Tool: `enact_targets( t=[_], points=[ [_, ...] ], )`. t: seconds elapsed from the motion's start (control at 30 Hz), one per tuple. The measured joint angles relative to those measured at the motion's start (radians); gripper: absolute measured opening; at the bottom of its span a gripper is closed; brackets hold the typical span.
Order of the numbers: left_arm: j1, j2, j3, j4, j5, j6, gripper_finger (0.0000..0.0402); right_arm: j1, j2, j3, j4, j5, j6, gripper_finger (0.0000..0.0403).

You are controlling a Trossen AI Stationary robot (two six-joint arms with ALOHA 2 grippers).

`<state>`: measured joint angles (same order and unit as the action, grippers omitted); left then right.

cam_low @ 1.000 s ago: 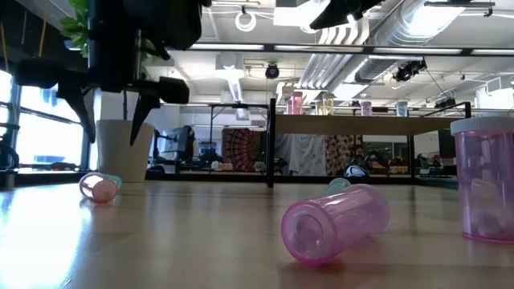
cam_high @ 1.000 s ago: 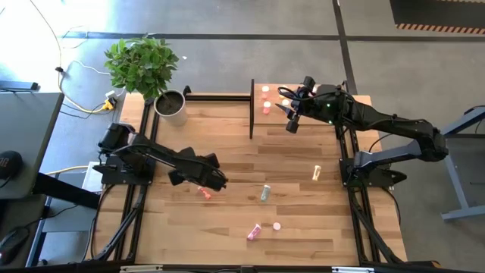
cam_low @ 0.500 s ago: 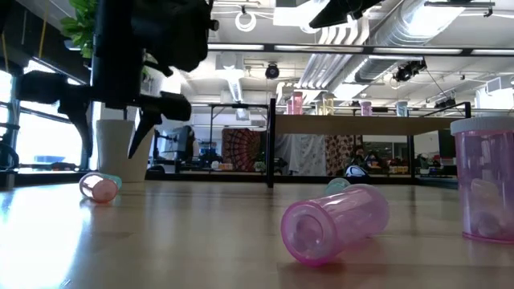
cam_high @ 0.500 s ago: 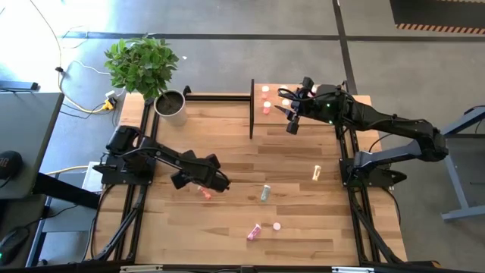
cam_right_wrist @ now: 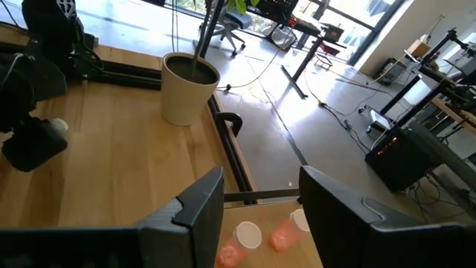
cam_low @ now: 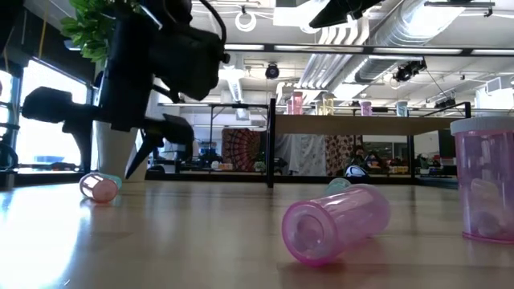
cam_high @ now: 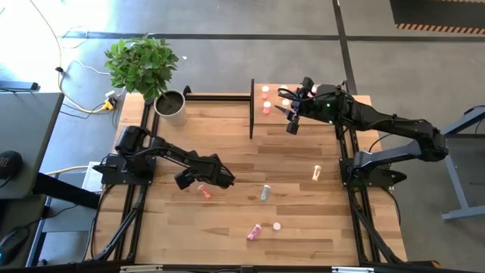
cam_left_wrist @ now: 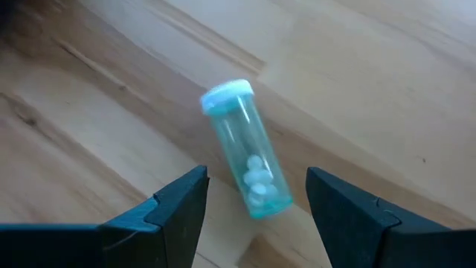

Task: Pick and place medicine bottles onto shelf by color
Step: Put the top blue medicine bottle aligned with the other blue medicine bottle on the shelf

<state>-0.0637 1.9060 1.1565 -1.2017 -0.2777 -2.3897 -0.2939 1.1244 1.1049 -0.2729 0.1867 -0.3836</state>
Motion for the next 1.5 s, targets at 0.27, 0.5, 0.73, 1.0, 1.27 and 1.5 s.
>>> enact_targets(
  t=[0.27,0.5,0.73,1.0,1.27,1.5],
  points=[
    [0.026,0.067,0.001,0.020,0.006,0.007,0.0218,0.000,0.000,0.000,0.001,0.000,0.000,0.0167],
    [0.031,0.091,0.004,0.028,0.001,0.011,0.0210,0.000,0.000,0.000,0.000,0.000,0.000,0.0167],
    [0.031,0.093,0.004,0.040,-0.007,0.052,0.0141,0.000,0.000,0.000,0.000,0.000,0.000,0.0167],
    [0.028,0.095,0.004,0.046,-0.010,0.109,0.0072,0.000,0.000,0.000,0.000,0.001,0.000,0.0167],
    [0.013,0.064,-0.002,0.048,-0.010,0.239,0.0091,0.000,0.000,0.000,0.000,0.002,0.000,0.0167],
    [0.010,-0.026,-0.002,0.067,-0.047,0.507,0.0090,0.000,0.000,0.000,0.000,0.002,0.042,0.0167]
  ],
)
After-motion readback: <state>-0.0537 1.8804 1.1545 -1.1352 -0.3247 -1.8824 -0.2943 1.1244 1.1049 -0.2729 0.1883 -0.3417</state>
